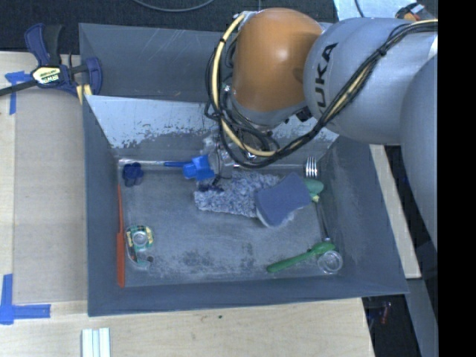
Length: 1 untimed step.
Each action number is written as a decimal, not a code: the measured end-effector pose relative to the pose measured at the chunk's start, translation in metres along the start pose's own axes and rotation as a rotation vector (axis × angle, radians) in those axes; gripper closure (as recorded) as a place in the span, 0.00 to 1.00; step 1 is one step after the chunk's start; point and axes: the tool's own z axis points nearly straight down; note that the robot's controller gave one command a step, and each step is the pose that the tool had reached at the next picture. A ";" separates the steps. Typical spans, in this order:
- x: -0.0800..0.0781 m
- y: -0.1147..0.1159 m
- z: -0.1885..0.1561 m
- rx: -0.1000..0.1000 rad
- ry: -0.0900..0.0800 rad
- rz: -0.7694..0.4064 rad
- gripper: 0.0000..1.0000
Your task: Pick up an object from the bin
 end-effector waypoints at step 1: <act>-0.004 0.022 -0.053 -0.002 -0.029 -0.150 1.00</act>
Offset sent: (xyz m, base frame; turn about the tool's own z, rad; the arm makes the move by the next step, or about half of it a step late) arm -0.0038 0.0007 0.0114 -0.0379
